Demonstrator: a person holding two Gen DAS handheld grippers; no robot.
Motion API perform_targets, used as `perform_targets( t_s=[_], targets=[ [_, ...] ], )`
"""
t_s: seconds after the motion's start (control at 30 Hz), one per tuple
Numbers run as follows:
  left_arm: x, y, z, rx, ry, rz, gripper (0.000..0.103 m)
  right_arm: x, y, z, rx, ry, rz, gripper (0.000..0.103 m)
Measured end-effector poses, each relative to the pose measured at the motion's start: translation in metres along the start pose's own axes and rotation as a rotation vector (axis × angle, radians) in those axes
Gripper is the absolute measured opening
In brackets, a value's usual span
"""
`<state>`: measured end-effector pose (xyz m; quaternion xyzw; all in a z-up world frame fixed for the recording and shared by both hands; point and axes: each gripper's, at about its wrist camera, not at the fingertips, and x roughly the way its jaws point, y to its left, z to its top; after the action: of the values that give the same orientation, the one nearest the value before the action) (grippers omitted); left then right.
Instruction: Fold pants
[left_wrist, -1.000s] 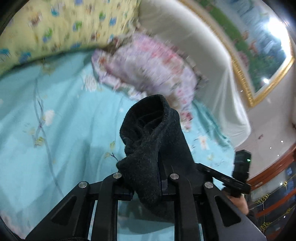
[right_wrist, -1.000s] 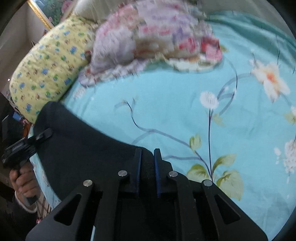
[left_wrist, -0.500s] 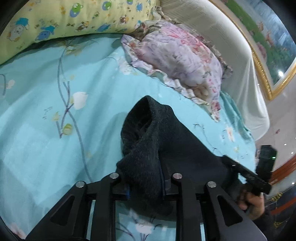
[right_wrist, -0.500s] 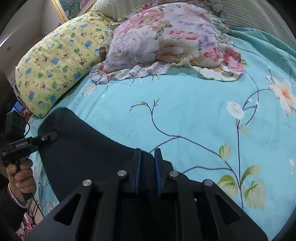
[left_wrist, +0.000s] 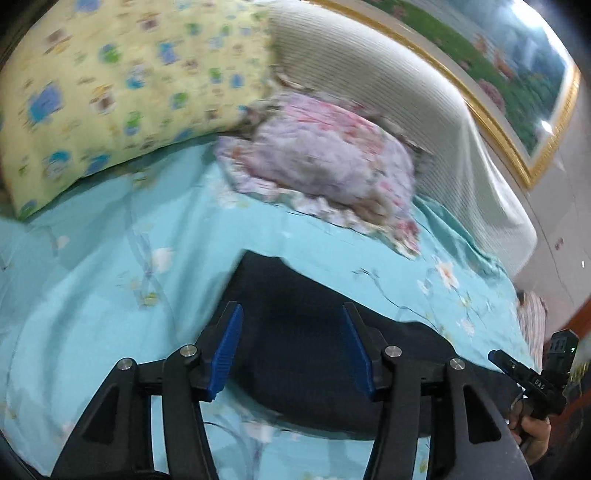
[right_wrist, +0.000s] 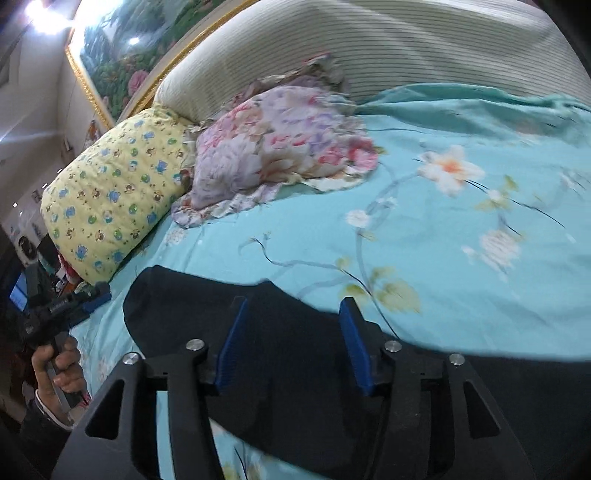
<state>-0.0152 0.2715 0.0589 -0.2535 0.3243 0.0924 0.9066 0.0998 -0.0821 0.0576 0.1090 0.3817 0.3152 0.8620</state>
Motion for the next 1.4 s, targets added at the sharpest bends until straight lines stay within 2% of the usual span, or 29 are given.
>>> perform_targets(
  t_s=[0.17, 0.43, 0.87, 1.4],
  targets=[
    [0.014, -0.043, -0.011, 0.076, 0.050, -0.062, 0.061, -0.026, -0.018, -0.028, 0.055, 0.018, -0.035, 0.057],
    [0.038, -0.115, -0.039, 0.195, 0.144, -0.150, 0.063, -0.065, -0.042, -0.069, 0.135, 0.009, -0.084, 0.058],
    [0.069, -0.217, -0.062, 0.364, 0.248, -0.288, 0.069, -0.149, -0.095, -0.119, 0.367, -0.150, -0.232, 0.063],
    [0.103, -0.317, -0.086, 0.519, 0.355, -0.381, 0.072, -0.176, -0.163, -0.145, 0.670, -0.228, -0.337, 0.063]
  ],
)
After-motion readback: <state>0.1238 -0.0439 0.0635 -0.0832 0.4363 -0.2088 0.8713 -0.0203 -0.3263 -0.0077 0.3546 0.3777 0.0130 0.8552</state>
